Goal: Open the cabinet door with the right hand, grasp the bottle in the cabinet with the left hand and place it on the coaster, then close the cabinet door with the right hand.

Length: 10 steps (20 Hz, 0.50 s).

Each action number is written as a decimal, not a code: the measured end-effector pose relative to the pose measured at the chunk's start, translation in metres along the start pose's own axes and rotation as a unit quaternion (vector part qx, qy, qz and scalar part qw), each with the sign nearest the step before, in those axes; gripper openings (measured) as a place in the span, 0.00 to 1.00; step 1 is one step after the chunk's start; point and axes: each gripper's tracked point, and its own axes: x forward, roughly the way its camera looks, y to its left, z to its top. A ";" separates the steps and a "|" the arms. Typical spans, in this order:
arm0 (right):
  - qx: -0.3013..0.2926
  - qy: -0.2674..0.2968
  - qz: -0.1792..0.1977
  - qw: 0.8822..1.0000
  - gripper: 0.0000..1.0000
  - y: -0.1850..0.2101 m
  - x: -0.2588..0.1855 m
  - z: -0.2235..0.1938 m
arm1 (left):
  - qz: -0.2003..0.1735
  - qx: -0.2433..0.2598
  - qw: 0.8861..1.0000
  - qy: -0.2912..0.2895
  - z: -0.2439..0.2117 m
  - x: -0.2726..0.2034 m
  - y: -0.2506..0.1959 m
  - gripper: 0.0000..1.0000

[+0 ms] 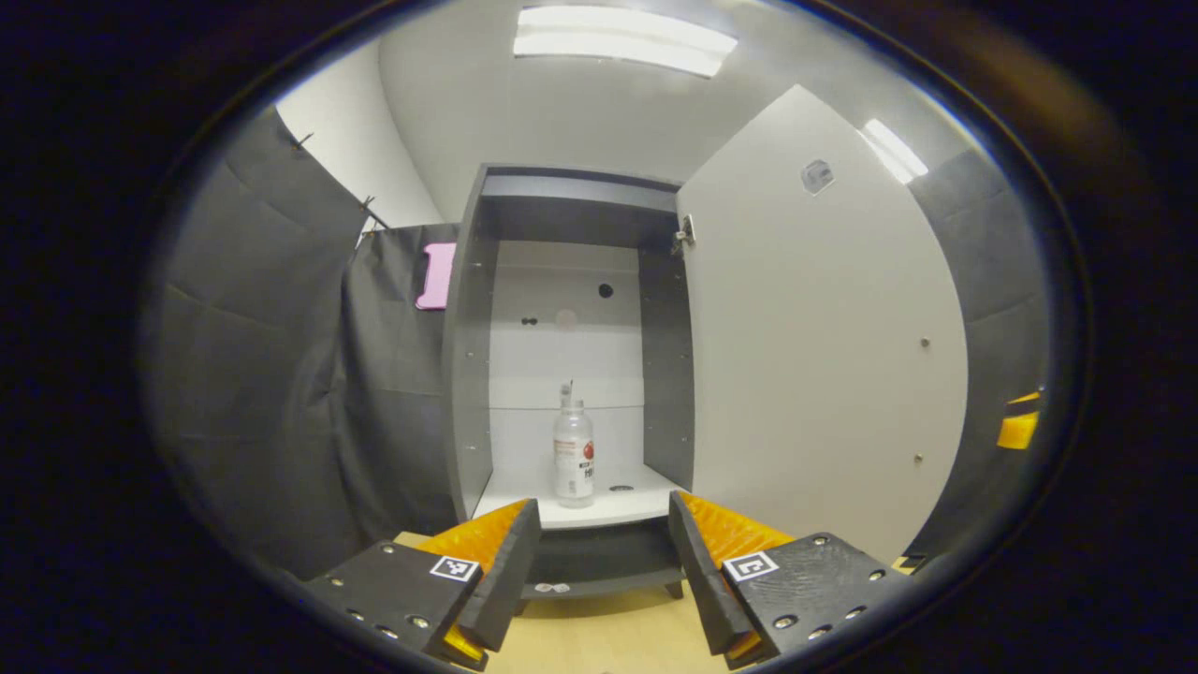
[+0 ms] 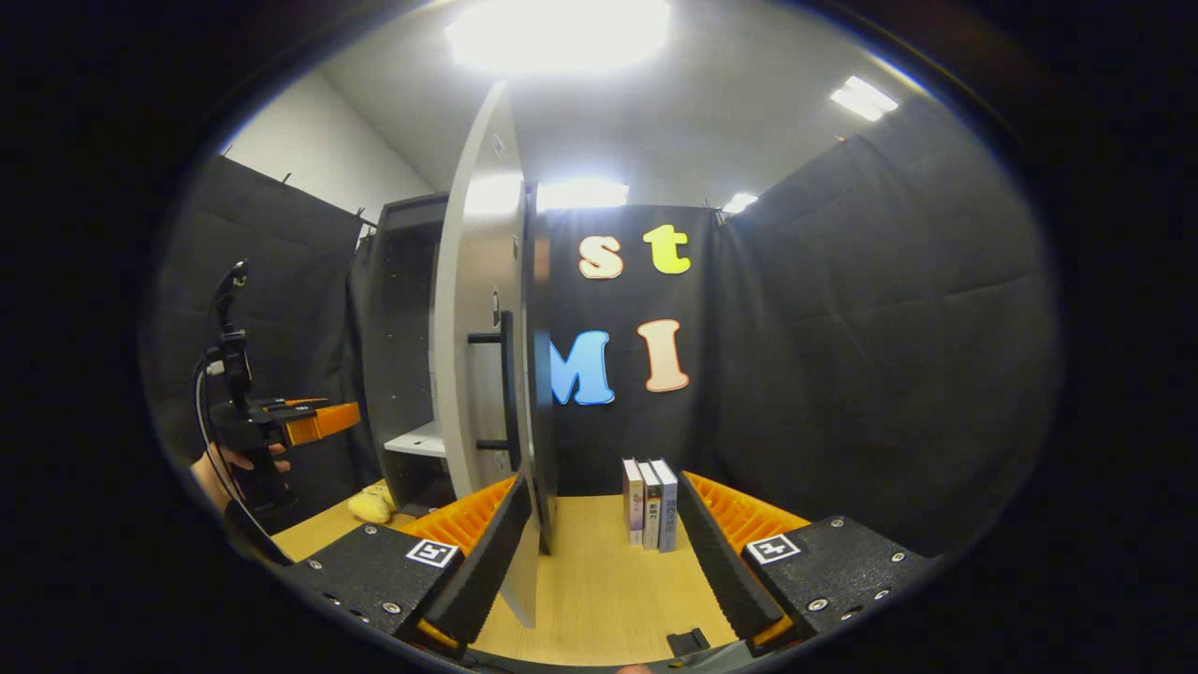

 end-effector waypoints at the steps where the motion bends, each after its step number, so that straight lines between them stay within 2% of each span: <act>1: 0.005 0.000 -0.013 1.000 0.95 -0.005 -0.001 -0.003 | 0.000 -0.001 1.000 0.000 -0.002 0.013 0.003 0.79; 6: 0.006 0.006 -0.076 0.997 0.95 -0.025 0.002 -0.014 | -0.002 -0.009 1.000 0.006 -0.023 0.085 0.024 0.79; 10: -0.003 0.006 -0.113 0.994 0.95 -0.024 0.010 -0.019 | -0.015 -0.022 1.000 0.009 -0.040 0.135 0.034 0.79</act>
